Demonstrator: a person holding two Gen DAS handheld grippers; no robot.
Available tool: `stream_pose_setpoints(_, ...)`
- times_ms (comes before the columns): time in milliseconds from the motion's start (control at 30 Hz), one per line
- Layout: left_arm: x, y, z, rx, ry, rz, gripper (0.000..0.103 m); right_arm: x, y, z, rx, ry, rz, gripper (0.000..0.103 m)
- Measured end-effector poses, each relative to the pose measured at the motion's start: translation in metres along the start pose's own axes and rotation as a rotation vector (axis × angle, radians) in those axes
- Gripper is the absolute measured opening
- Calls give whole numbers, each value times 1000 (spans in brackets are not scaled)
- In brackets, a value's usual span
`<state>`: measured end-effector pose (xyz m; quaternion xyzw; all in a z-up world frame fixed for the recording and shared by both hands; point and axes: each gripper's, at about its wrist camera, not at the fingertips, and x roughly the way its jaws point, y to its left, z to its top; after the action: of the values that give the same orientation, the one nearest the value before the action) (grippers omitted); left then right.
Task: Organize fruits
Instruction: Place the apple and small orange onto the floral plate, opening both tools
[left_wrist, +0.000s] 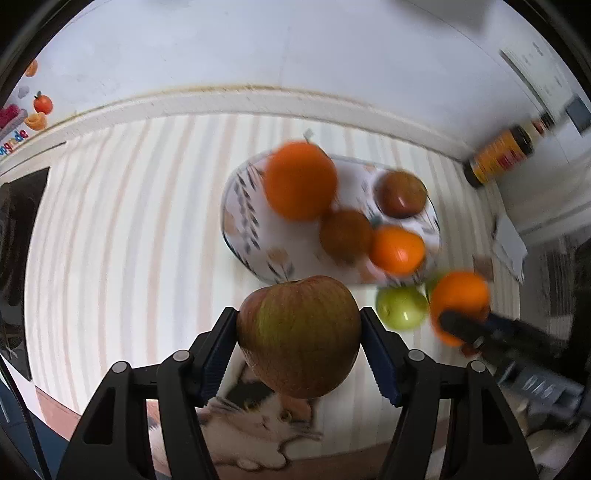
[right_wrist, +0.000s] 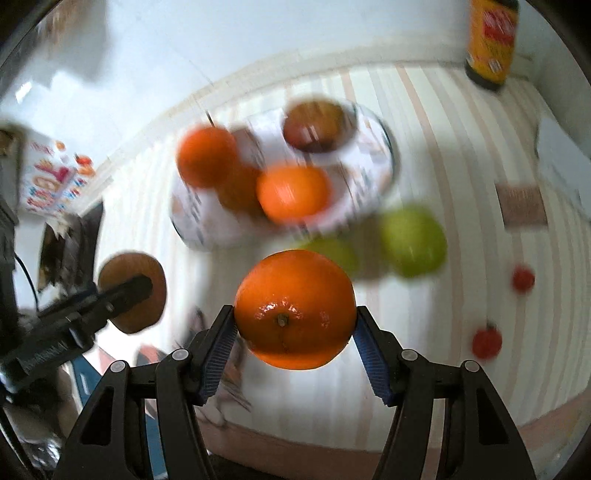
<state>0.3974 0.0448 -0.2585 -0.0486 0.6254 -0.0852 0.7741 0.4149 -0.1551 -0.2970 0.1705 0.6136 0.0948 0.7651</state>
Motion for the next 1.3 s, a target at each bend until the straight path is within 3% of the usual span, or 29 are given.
stream_pose_setpoints(133,10,13,26,-44,12,8,64,0,17,54,-9,-23,-4,66)
stream_pose_setpoints(333,36,27,54,-98,71,11,64,39,31,123,15,45,-7,66)
stream_pose_setpoints(467,51,29,63,-104,97,32,64,67,36,142,27,103,-16,66)
stream_pose_setpoints(633,66,37,65,-142,140,30,65,84,35,148,44,152,-19,68)
stream_pose_setpoints(667,67,38,64,-142,137,28,69,82,36,147,37,149,-13,79)
stream_pose_setpoints(700,66,39,64,-143,124,25,85,80,38,148,26,141,-22,96)
stream_pose_setpoints(733,65,38,66,-142,114,23,95,76,40,149,13,127,-34,97)
stream_pose_setpoints(900,58,36,69,-130,84,27,95,61,43,148,-15,102,-70,97)
stream_pose_setpoints(1300,26,31,50,-51,-7,190,96,26,15,105,-42,21,-237,97)
